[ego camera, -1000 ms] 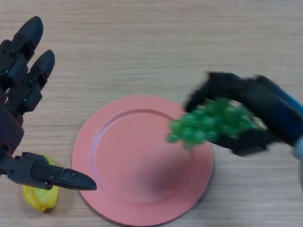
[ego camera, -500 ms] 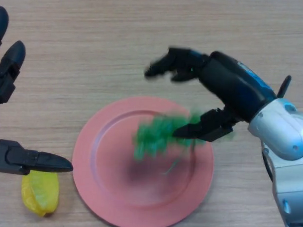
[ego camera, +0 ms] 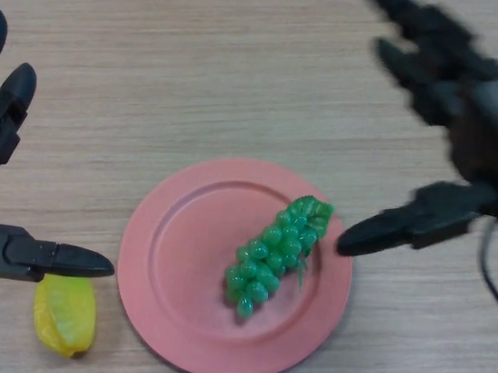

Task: Pick up the green grapes and place it on the plate

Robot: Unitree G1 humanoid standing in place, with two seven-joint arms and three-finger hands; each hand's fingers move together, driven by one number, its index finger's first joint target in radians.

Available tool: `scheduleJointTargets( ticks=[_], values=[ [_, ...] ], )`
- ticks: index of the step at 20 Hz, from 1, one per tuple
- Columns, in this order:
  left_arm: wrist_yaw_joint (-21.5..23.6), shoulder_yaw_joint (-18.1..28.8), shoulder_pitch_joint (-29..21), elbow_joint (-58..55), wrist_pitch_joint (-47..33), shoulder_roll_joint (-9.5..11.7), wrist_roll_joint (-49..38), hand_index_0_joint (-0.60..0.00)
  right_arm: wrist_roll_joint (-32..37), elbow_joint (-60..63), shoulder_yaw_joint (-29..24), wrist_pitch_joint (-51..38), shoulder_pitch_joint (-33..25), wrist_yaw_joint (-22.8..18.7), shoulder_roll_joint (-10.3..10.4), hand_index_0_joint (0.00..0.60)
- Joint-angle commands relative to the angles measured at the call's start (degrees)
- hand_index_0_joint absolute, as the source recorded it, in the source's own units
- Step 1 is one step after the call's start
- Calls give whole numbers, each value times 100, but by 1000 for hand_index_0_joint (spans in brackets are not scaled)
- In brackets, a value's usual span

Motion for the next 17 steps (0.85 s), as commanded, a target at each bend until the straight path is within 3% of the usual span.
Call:
scheduleJointTargets(
  ticks=[1, 5, 12, 17],
  values=[
    [7, 382, -153, -227, -855, 224, -209, 0, 1060, -540, -279, -808, 157, -542, -141, 0],
    [-7, 386, -142, -369, -778, 250, -186, 0, 1478, -667, -212, -1337, 504, -1187, -378, 0],
    [-48, 558, -79, -726, -534, 224, -219, 0, 1377, -872, -150, -1329, 566, -1212, -447, 0],
    [-97, 709, -13, -942, -402, 188, -350, 0, 1265, -887, 61, -1473, 713, -1367, -689, 0]
  ],
)
